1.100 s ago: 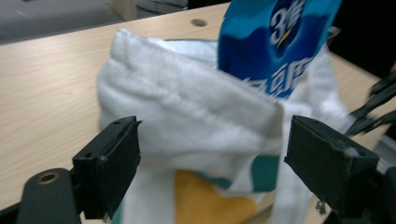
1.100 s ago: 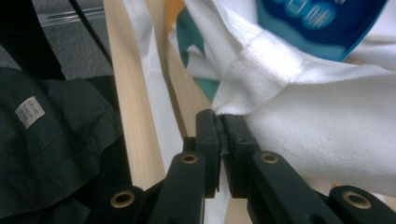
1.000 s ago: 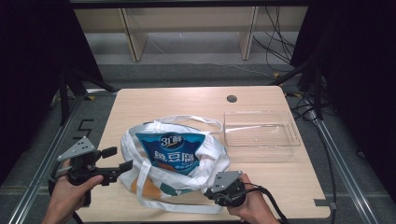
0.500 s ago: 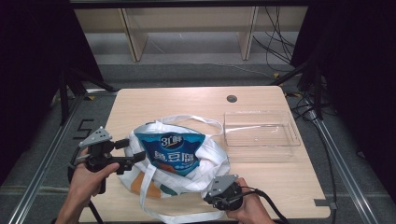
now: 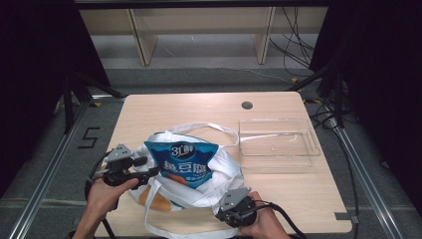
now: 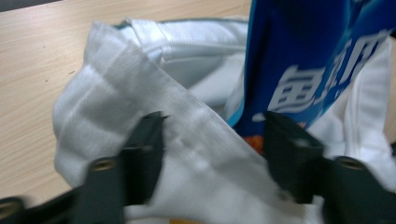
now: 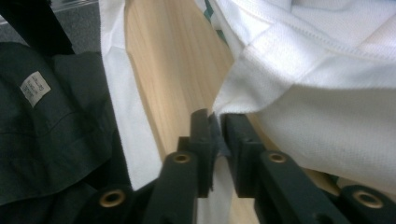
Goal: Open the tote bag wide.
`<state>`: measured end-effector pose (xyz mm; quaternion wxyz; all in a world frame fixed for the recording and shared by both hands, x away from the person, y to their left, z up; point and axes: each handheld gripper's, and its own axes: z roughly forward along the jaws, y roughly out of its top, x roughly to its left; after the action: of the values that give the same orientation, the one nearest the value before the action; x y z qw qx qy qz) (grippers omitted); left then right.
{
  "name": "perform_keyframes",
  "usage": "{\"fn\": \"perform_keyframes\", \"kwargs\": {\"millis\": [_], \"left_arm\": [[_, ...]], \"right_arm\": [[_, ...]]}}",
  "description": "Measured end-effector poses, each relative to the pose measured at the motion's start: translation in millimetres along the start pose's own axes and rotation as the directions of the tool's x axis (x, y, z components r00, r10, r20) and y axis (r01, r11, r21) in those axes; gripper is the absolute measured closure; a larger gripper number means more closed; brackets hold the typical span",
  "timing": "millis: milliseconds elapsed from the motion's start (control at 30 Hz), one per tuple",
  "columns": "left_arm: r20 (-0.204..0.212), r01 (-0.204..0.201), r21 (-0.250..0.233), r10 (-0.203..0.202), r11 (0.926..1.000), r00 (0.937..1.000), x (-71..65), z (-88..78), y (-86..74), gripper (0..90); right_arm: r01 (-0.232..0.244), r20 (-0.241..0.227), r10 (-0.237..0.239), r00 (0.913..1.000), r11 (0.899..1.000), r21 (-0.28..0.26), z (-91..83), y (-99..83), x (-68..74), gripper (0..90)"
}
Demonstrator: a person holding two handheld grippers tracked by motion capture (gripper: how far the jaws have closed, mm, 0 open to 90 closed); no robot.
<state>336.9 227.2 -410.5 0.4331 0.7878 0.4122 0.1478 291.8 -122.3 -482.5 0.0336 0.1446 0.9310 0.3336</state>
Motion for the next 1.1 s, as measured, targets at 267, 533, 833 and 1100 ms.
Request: {"fn": "perform_keyframes", "kwargs": {"millis": [267,533,833,1100], "left_arm": [[0.004,-0.066,0.044,0.066,0.9968,0.9978,4.9,9.9,-24.4,76.6],[0.009,-0.060,0.076,0.060,0.9952,0.9982,6.3,15.9,-42.6,82.3],[0.020,-0.046,0.060,0.045,0.9972,0.9988,6.4,14.5,-50.5,82.3],[0.033,-0.053,0.072,0.051,0.9960,0.9982,7.1,15.3,-54.3,82.5]], "right_arm": [[-0.046,-0.017,0.046,0.9988,0.999,0.007,-13.0,0.9,-5.9,59.6],[-0.175,0.131,0.204,0.9703,0.964,-0.202,-80.5,4.1,-33.6,43.1],[-0.275,0.204,0.360,0.9105,0.895,-0.351,-90.3,27.9,-65.3,35.8],[-0.303,0.224,0.350,0.9093,0.927,-0.218,-61.1,30.7,-84.7,66.1]]}}
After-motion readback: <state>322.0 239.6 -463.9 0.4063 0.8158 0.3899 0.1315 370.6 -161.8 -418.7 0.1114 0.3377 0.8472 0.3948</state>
